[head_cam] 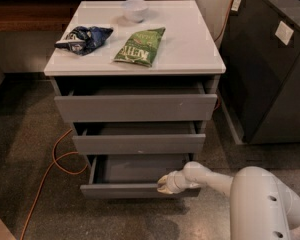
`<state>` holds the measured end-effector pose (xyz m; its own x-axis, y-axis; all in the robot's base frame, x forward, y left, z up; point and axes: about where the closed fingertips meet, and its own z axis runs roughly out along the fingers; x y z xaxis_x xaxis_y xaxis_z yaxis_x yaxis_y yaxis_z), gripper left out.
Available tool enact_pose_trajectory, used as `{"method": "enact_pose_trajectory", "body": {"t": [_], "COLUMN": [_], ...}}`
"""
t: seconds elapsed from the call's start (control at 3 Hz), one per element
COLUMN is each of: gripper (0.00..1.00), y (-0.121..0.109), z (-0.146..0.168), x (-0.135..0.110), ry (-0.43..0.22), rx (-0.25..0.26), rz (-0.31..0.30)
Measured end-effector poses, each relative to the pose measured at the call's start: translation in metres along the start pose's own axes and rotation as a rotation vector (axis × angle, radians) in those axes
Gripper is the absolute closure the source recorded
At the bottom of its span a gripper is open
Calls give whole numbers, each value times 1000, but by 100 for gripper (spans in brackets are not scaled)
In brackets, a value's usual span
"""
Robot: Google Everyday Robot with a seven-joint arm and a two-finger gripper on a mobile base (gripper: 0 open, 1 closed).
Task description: Open bottom drawer
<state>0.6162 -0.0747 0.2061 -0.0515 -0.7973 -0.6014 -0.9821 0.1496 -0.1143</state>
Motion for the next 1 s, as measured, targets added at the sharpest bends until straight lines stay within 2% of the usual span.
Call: {"method": "enact_pose_trajectory", "body": {"t": [0.67,1.0], "gripper": [100,100], "y": [0,29], "z": [-1,-5], "x": [1,5], "ry": [0,-16], "rx": [0,-19], "rz": [0,14]}}
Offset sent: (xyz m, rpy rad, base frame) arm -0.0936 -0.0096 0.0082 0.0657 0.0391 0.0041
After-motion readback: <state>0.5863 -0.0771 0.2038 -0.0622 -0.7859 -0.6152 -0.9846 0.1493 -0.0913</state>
